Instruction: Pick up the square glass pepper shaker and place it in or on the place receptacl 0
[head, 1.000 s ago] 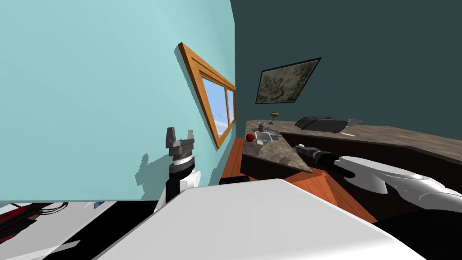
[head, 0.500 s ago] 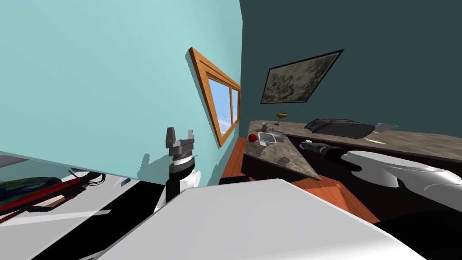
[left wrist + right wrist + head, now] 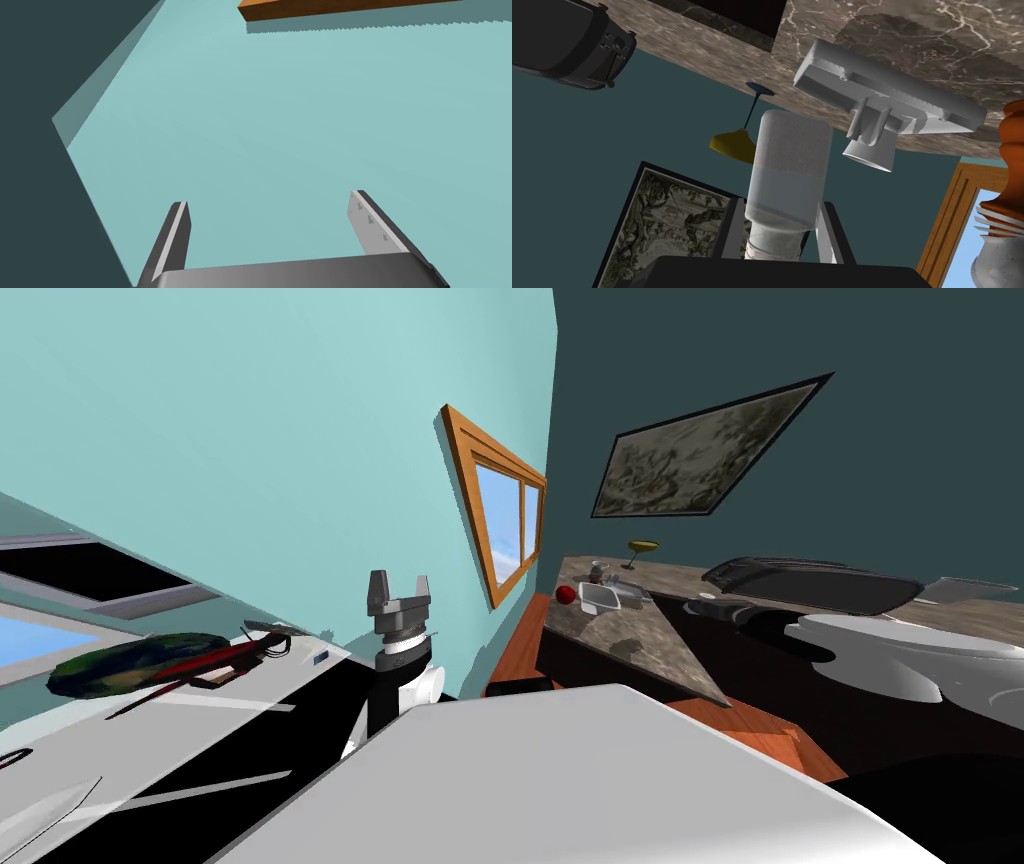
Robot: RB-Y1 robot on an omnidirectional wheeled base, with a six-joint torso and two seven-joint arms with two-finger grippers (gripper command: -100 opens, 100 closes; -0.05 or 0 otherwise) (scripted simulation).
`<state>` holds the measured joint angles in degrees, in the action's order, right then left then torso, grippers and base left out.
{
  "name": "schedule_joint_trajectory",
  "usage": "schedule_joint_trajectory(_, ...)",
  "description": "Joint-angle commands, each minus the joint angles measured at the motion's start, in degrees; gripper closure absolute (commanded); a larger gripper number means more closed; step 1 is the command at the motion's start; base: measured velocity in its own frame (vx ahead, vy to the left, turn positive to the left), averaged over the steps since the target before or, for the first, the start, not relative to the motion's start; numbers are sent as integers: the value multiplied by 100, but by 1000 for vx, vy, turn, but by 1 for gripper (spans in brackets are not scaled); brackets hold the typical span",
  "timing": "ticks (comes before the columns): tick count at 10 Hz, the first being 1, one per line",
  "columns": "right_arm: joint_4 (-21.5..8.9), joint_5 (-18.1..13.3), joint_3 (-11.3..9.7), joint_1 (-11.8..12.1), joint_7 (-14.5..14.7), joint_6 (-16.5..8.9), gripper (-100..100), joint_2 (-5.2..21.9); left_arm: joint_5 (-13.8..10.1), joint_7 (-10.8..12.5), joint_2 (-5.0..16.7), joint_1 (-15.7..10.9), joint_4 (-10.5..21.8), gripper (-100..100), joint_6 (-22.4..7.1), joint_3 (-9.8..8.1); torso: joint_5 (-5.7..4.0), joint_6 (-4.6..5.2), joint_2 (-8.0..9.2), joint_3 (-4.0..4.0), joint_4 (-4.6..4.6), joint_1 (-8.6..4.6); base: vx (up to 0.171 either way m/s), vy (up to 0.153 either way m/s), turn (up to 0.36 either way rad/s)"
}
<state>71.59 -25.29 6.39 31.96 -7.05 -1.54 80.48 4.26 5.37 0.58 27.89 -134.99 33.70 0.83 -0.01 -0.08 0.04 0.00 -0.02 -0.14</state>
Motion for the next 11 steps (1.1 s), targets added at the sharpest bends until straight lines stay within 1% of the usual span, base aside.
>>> schedule_joint_trajectory(1, -250, 32, 58, 22, -41, 36, 100, 70, 0, 0, 0, 0, 0, 0, 0, 0, 0, 0, 0, 0, 0, 0, -44, -49, 335)
schedule_joint_trajectory(4, -743, 121, 92, 33, -182, 83, 100, 242, 0, 0, 1, 0, 0, 0, 0, 0, 0, -16, -5, -3, -1, -16, -67, -84, 355)
schedule_joint_trajectory(5, -899, 147, 100, 34, -234, 102, 100, 287, 0, 0, 1, 0, 0, 0, 0, -1, -4, -3, -1, -1, 0, -17, -60, -77, 353)
schedule_joint_trajectory(8, -1317, 207, 107, 32, -395, 165, 100, 378, 0, 0, 1, 0, 0, 0, 0, -1, -8, -12, -9, -5, -2, -20, -57, -88, 346)
schedule_joint_trajectory(9, -1317, 207, 107, 32, -395, 165, 100, 378, 0, 0, 1, 0, 0, 0, 0, -1, -10, -13, -13, -7, -2, -24, -33, -65, 122)
schedule_joint_trajectory(10, -1433, 219, 103, 31, -449, 188, 100, 394, 0, 0, 1, 2, 0, 0, 0, -1, -13, 7, -15, -8, -3, -18, -21, -42, 133)
schedule_joint_trajectory(11, -1536, 225, 97, 32, -504, 210, 100, 401, 0, 0, 1, 1, 0, 0, 0, -1, -12, 2, -15, -8, -3, -12, -29, -60, 257)
